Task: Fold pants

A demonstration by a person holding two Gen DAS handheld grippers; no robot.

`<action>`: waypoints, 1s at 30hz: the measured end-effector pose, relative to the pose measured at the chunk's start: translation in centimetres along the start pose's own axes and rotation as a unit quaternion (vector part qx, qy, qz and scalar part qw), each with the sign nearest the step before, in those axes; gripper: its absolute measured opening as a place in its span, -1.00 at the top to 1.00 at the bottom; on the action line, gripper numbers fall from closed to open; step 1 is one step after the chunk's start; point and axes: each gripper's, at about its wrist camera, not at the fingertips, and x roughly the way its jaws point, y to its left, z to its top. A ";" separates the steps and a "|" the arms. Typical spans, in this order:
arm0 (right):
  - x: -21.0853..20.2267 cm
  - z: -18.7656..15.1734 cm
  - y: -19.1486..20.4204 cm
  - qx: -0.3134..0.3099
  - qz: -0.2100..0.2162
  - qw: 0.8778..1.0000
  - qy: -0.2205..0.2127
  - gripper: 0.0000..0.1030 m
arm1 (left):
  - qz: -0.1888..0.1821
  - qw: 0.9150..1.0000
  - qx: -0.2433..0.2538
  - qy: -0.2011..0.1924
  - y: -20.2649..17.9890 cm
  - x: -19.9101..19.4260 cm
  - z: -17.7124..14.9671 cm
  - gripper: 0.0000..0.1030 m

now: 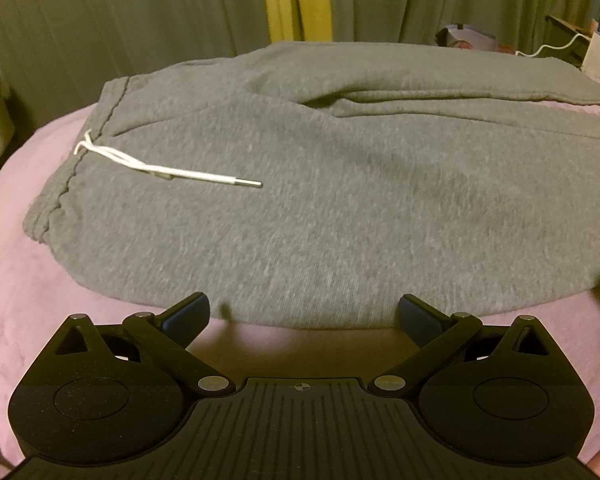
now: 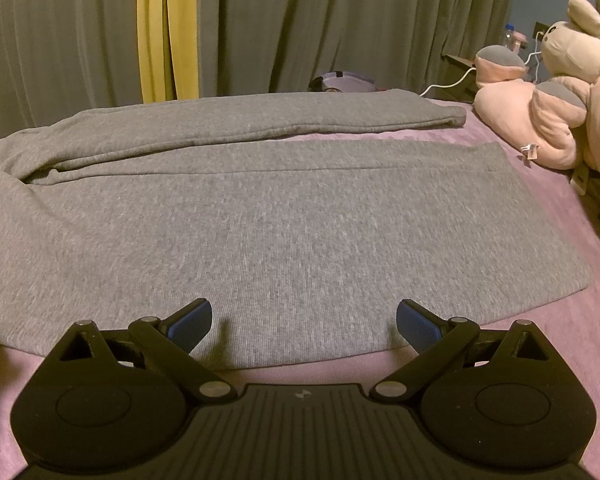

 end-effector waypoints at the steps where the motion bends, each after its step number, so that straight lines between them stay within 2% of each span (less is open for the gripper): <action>1: 0.0 0.0 0.0 -0.001 0.000 1.000 0.000 -0.92 | 0.000 1.000 0.000 0.001 0.0 0.0 0.0 -1.00; 15: -0.1 0.0 0.1 -0.007 0.002 1.000 0.001 -0.92 | -0.001 1.000 -0.001 -0.004 0.0 -0.2 0.1 -1.00; 22: 0.6 0.1 0.7 -0.019 0.013 0.999 0.025 -0.92 | -0.009 1.000 -0.017 -0.007 0.4 -0.7 0.3 -1.00; 30: 1.8 0.3 1.5 -0.032 0.020 0.998 0.046 -0.92 | -0.007 1.000 -0.004 0.014 -0.1 0.1 0.3 -1.00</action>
